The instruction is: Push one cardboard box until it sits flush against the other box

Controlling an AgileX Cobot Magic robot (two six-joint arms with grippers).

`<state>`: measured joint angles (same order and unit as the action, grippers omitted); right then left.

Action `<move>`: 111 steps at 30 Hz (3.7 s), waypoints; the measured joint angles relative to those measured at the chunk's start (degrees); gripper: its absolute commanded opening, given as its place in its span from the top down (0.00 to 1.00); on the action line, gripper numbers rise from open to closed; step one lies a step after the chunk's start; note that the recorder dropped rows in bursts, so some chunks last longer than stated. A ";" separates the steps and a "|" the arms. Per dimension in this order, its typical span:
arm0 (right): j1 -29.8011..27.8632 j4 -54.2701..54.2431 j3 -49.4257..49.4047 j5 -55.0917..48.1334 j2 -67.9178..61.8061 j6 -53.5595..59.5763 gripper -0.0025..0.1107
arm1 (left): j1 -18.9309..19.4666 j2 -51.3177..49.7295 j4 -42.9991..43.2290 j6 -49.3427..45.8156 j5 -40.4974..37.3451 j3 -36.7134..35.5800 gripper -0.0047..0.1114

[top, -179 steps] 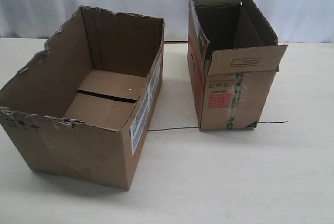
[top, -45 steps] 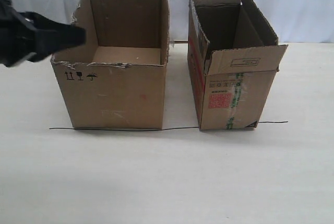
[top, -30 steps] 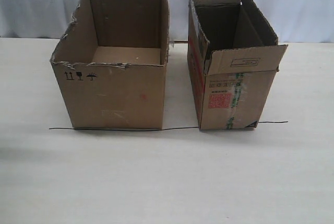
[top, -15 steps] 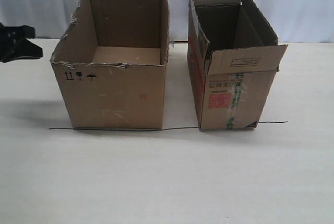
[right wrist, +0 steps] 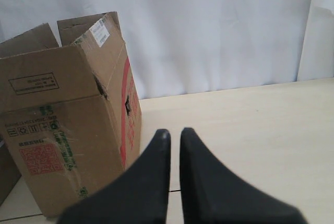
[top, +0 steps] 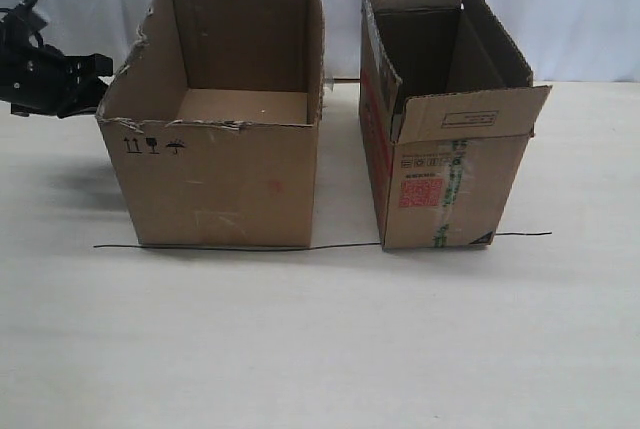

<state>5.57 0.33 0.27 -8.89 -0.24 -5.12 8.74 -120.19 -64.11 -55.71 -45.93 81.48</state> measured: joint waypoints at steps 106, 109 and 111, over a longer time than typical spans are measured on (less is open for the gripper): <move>0.00 0.00 0.00 0.00 0.00 0.00 0.93 | -4.32 -19.00 -27.39 -1.42 -19.33 12.67 0.96; 0.00 0.00 0.00 0.00 0.00 0.00 0.93 | -4.19 -19.00 -27.39 -1.42 -19.69 12.67 0.96; 0.00 0.00 0.00 0.00 0.00 0.00 0.93 | -3.90 -19.00 -27.39 -1.42 -20.29 12.79 0.96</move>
<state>5.57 0.33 0.27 -8.89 -0.24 -5.12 4.83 -139.19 -91.50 -57.13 -66.21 94.27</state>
